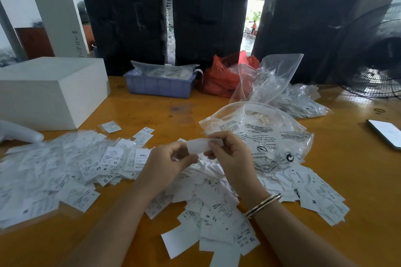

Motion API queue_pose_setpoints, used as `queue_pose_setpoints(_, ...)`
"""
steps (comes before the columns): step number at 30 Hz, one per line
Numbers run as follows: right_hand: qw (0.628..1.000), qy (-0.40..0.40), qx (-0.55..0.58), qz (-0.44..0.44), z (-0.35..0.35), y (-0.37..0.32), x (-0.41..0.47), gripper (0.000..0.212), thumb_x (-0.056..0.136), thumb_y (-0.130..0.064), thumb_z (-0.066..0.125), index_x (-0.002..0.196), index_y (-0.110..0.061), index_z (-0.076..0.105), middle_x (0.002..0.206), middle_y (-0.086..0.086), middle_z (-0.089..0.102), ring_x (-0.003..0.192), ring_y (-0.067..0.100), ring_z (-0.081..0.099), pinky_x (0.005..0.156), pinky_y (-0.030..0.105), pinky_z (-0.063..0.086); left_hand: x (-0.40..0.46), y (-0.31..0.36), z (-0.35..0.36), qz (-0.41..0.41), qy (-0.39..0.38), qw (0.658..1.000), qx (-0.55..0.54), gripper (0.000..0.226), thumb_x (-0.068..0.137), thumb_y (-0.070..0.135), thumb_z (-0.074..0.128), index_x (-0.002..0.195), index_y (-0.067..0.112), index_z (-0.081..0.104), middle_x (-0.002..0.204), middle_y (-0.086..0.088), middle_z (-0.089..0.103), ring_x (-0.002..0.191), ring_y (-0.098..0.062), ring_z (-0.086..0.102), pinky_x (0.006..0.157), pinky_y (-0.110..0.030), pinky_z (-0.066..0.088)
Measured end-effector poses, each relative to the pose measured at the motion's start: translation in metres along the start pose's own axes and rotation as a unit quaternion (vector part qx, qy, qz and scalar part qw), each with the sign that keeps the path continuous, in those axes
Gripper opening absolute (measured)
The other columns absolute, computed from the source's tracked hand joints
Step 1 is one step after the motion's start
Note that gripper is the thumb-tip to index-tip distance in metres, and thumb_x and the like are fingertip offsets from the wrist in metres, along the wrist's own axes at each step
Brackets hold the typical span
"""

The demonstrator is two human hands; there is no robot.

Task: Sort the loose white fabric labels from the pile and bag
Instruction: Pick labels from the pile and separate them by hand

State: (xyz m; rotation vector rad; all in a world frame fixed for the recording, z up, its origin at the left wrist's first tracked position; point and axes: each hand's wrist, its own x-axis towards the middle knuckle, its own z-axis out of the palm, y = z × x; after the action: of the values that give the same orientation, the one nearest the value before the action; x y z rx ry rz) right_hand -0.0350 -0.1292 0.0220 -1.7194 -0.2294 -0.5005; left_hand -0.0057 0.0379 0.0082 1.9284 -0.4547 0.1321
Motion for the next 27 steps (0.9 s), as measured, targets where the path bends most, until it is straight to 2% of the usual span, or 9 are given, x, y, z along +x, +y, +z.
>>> queue_pose_setpoints(3, 1.000, 0.004, 0.001, -0.004, -0.001, 0.001, 0.000, 0.028, 0.089, 0.000, 0.059, 0.084, -0.027, 0.063, 0.068, -0.004, 0.068, 0.063, 0.006, 0.066, 0.061, 0.020, 0.053, -0.001, 0.002, -0.001, 0.003, 0.001, 1.000, -0.013, 0.010, 0.077, 0.040, 0.067, 0.077, 0.031, 0.072, 0.079, 0.007, 0.074, 0.078, -0.014, 0.069, 0.077, -0.035, 0.056)
queue_pose_setpoints(7, 0.998, -0.021, -0.060, -0.012, 0.001, 0.003, -0.002, 0.036, 0.087, -0.005, 0.062, 0.080, -0.041, 0.063, 0.067, -0.001, 0.066, 0.064, 0.022, 0.063, 0.060, 0.040, 0.052, -0.003, 0.004, -0.001, 0.004, 0.002, 1.000, -0.019, 0.023, 0.072, 0.050, 0.062, 0.081, 0.032, 0.071, 0.076, 0.010, 0.072, 0.072, -0.008, 0.068, 0.062, -0.022, 0.052)
queue_pose_setpoints(11, 0.998, -0.030, -0.061, 0.009, 0.003, 0.006, -0.002, 0.026, 0.090, -0.014, 0.060, 0.093, -0.040, 0.061, 0.073, -0.002, 0.066, 0.062, 0.015, 0.059, 0.057, 0.032, 0.048, -0.003, 0.005, -0.001, -0.002, 0.011, 1.000, -0.019, 0.024, 0.072, 0.049, 0.061, 0.087, 0.033, 0.071, 0.077, 0.013, 0.072, 0.069, -0.006, 0.066, 0.055, -0.016, 0.050)
queue_pose_setpoints(13, 0.999, 0.005, 0.002, 0.035, -0.001, 0.006, 0.000, 0.020, 0.091, -0.010, 0.059, 0.091, -0.030, 0.062, 0.071, -0.009, 0.066, 0.063, 0.007, 0.061, 0.058, 0.022, 0.049, -0.002, 0.004, -0.002, -0.008, 0.020, 1.000, -0.014, 0.014, 0.078, 0.044, 0.064, 0.082, 0.033, 0.071, 0.077, 0.010, 0.072, 0.069, -0.011, 0.066, 0.058, -0.024, 0.053)
queue_pose_setpoints(15, 0.999, 0.003, -0.014, 0.045, -0.003, 0.005, 0.000, 0.022, 0.089, -0.009, 0.061, 0.084, -0.030, 0.063, 0.068, -0.013, 0.066, 0.062, 0.005, 0.062, 0.059, 0.020, 0.050, -0.002, 0.003, -0.002, -0.004, 0.014, 1.000, -0.009, 0.007, 0.083, 0.037, 0.066, 0.081, 0.033, 0.071, 0.078, 0.010, 0.072, 0.071, -0.011, 0.067, 0.061, -0.026, 0.055)
queue_pose_setpoints(18, 0.994, -0.044, -0.091, 0.030, 0.004, 0.006, -0.003, 0.024, 0.086, -0.012, 0.066, 0.078, -0.035, 0.065, 0.071, -0.007, 0.068, 0.068, 0.016, 0.064, 0.065, 0.031, 0.054, -0.004, 0.006, 0.000, 0.014, -0.012, 1.000, -0.001, 0.016, 0.078, 0.050, 0.061, 0.080, 0.037, 0.071, 0.079, 0.018, 0.072, 0.075, -0.002, 0.067, 0.062, -0.016, 0.053)
queue_pose_setpoints(20, 0.992, -0.057, -0.107, 0.020, 0.007, 0.007, -0.005, 0.017, 0.085, -0.014, 0.068, 0.081, -0.029, 0.070, 0.071, -0.007, 0.068, 0.064, 0.010, 0.059, 0.064, 0.030, 0.051, -0.004, 0.007, -0.001, 0.013, -0.017, 1.000, -0.009, 0.020, 0.071, 0.054, 0.060, 0.081, 0.040, 0.070, 0.082, 0.024, 0.071, 0.079, 0.004, 0.066, 0.063, -0.010, 0.050)
queue_pose_setpoints(24, 0.991, -0.086, -0.098, 0.004, 0.005, 0.009, -0.006, 0.014, 0.086, -0.013, 0.067, 0.093, -0.025, 0.073, 0.074, -0.010, 0.068, 0.063, 0.008, 0.057, 0.061, 0.025, 0.049, -0.004, 0.006, -0.002, -0.001, -0.006, 1.000, -0.001, 0.034, 0.069, 0.059, 0.057, 0.085, 0.034, 0.073, 0.082, 0.013, 0.073, 0.077, -0.007, 0.067, 0.061, -0.021, 0.053)
queue_pose_setpoints(27, 0.993, -0.067, -0.093, -0.004, 0.005, 0.008, -0.004, 0.028, 0.085, -0.005, 0.066, 0.081, -0.033, 0.067, 0.073, -0.008, 0.067, 0.065, 0.018, 0.058, 0.063, 0.031, 0.049, -0.004, 0.011, -0.002, -0.016, -0.020, 0.999, -0.030, 0.039, 0.075, 0.061, 0.047, 0.093, 0.036, 0.071, 0.082, 0.020, 0.072, 0.081, 0.000, 0.065, 0.066, -0.011, 0.047)
